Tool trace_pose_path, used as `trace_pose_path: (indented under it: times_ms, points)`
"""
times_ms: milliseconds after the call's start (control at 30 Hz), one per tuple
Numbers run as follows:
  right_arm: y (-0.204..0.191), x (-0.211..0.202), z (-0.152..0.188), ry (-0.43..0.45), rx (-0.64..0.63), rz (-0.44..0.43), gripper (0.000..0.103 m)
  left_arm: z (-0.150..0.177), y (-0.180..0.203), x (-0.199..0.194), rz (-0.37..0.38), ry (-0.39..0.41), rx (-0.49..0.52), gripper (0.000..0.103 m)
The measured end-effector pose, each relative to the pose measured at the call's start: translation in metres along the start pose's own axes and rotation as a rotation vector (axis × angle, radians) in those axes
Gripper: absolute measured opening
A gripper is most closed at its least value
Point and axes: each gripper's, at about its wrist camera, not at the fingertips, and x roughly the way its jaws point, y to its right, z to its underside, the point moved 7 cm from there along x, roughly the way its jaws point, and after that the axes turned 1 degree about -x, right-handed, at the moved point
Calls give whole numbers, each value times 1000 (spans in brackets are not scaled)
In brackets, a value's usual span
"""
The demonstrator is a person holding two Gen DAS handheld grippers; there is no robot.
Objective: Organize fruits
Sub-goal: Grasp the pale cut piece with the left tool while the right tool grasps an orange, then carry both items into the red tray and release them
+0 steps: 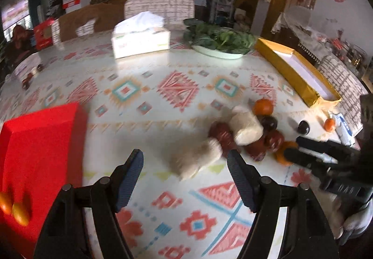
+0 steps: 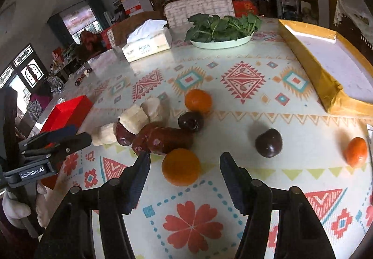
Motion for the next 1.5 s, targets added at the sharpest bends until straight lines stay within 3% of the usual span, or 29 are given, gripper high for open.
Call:
trace_pose_path:
  times_ms: [133, 233, 367, 533, 567, 600, 667, 700, 733, 833, 1100, 1333, 1500]
  points:
    - [-1, 4, 1, -5, 14, -18, 67, -17, 18, 10, 57, 5, 4, 74]
    - [-1, 6, 0, -6, 15, -32, 60, -24, 34, 19, 65, 8, 44, 74]
    - [0, 8, 2, -16, 38, -60, 51, -28, 48, 34, 48, -5, 94, 74]
    - [-1, 8, 2, -19, 39, -71, 51, -24, 56, 43, 20, -21, 153, 74]
    - [-2, 8, 2, -19, 38, -73, 51, -22, 59, 44, 17, -20, 174, 68]
    - [-2, 9, 2, -19, 37, -75, 51, -20, 62, 44, 20, -16, 195, 55]
    - [-3, 9, 2, -20, 37, -80, 51, -18, 68, 40, 5, 3, 233, 46]
    - [-3, 9, 2, -20, 37, -82, 50, -18, 71, 37, 8, 8, 245, 34]
    - [-3, 10, 2, -21, 38, -85, 48, -18, 72, 35, 4, 6, 245, 34]
    - [-1, 10, 3, -23, 50, -93, 39, -17, 69, 27, 2, 21, 225, 34]
    - [-3, 1, 4, 7, 41, -76, 39, -14, 28, -28, 11, 112, 81, 34]
    - [-17, -21, 8, 32, 63, -113, 39, 2, -48, -89, -19, 204, -120, 34]
    - [-65, -27, 1, 29, -13, -156, 39, 18, -114, -114, -99, 235, -242, 34]
